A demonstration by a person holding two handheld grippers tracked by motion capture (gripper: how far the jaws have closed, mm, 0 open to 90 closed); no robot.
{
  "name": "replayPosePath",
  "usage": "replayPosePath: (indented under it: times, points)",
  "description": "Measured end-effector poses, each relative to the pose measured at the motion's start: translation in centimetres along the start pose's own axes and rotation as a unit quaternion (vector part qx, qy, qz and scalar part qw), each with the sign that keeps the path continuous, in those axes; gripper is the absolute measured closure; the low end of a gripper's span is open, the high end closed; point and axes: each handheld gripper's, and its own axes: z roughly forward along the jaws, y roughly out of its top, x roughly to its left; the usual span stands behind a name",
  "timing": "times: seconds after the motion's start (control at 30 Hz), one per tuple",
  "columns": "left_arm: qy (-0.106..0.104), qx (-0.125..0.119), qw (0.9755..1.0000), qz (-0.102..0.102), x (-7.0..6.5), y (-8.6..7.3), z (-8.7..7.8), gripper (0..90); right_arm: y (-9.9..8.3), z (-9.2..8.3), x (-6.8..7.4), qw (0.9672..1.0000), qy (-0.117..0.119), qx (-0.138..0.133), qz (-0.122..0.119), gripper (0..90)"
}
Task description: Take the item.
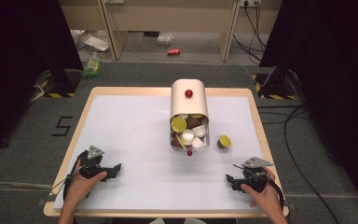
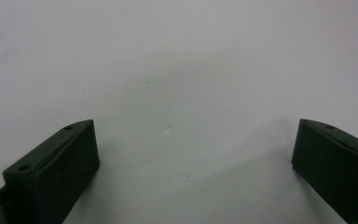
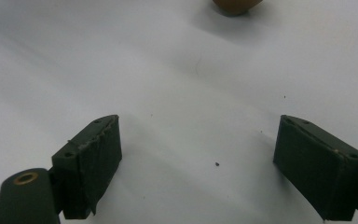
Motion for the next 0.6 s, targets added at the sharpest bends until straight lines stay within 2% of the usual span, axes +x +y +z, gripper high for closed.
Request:
replayPosePath:
  times: [0.27, 0.6]
  points:
    - [0.0, 0.001, 1.0, 0.001, 0.01, 0.0, -0.01, 0.0, -0.58, -0.21, 0.24, 0.9999, -0.006, -0.013, 0.005, 15.4]
    - [0.0, 0.0, 1.0, 0.0, -0.01, 0.0, 0.0, 0.0, -0.56, -0.13, 0.1, 0.9999, -0.001, -0.012, 0.004, 14.5]
